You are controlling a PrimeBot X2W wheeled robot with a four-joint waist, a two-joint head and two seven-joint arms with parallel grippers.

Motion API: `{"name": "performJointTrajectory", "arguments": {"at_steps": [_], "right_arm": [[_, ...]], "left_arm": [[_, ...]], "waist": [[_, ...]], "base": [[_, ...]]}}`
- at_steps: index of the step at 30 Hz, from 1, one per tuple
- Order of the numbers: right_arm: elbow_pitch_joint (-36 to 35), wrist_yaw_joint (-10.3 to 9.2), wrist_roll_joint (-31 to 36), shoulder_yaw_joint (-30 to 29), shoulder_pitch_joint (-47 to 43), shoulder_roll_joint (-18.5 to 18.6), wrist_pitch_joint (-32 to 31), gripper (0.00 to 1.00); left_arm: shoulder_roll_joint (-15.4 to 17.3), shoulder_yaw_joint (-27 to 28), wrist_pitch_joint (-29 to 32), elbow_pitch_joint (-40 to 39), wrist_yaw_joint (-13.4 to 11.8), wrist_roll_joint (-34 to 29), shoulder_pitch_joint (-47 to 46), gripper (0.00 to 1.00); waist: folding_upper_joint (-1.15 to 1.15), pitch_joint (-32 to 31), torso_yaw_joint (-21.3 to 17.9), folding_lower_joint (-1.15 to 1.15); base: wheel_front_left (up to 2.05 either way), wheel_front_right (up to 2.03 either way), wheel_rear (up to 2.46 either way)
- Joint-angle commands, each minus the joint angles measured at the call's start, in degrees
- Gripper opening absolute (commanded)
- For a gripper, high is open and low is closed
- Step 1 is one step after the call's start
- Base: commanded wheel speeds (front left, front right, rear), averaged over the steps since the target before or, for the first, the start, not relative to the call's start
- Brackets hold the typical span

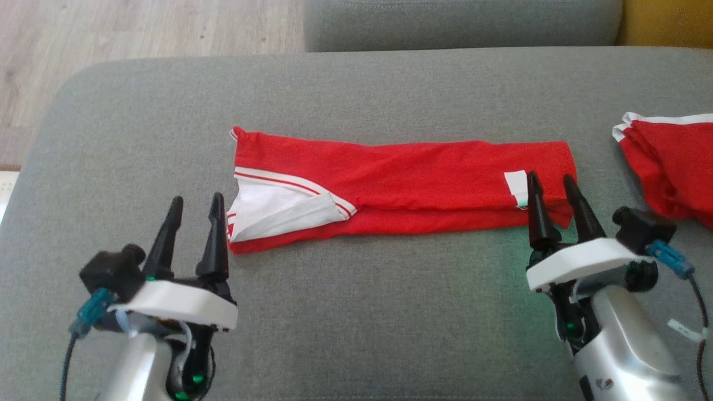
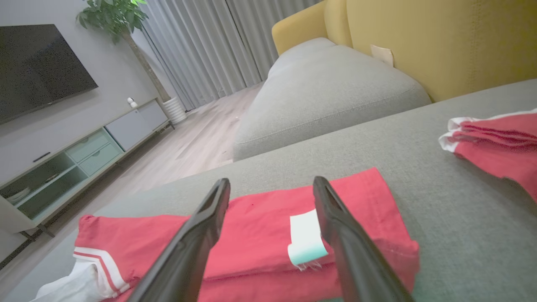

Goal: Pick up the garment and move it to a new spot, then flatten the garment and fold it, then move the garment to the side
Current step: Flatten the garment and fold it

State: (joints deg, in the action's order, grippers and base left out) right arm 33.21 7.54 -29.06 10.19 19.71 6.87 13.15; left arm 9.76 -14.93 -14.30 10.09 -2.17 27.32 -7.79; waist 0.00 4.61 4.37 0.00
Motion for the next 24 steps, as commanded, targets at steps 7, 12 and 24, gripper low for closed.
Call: {"name": "performJointTrajectory", "arguments": {"at_steps": [7,12,24], "right_arm": [[-1.14,-0.05,7.23,-7.2,1.59,-2.65,-0.06,1.0],[2.63,-0.05,11.64,-16.56,4.1,-3.55,-2.27,1.0],[19.68,-0.05,15.26,-23.78,10.02,-3.98,-4.24,1.0]], "left_arm": [[-3.27,5.0,-0.69,-0.31,5.27,-5.36,-1.45,1.0],[-4.88,5.77,-0.7,0.35,7.27,-7.58,-2.88,1.0],[-6.46,5.96,-0.7,2.35,9.25,-8.85,-4.49,1.0]], "waist": [[0.0,2.43,1.37,0.0],[0.0,4.37,2.69,0.0],[0.0,7.06,4.35,0.0]], "base": [[0.0,0.0,0.0],[0.0,0.0,0.0],[0.0,0.0,0.0]]}}
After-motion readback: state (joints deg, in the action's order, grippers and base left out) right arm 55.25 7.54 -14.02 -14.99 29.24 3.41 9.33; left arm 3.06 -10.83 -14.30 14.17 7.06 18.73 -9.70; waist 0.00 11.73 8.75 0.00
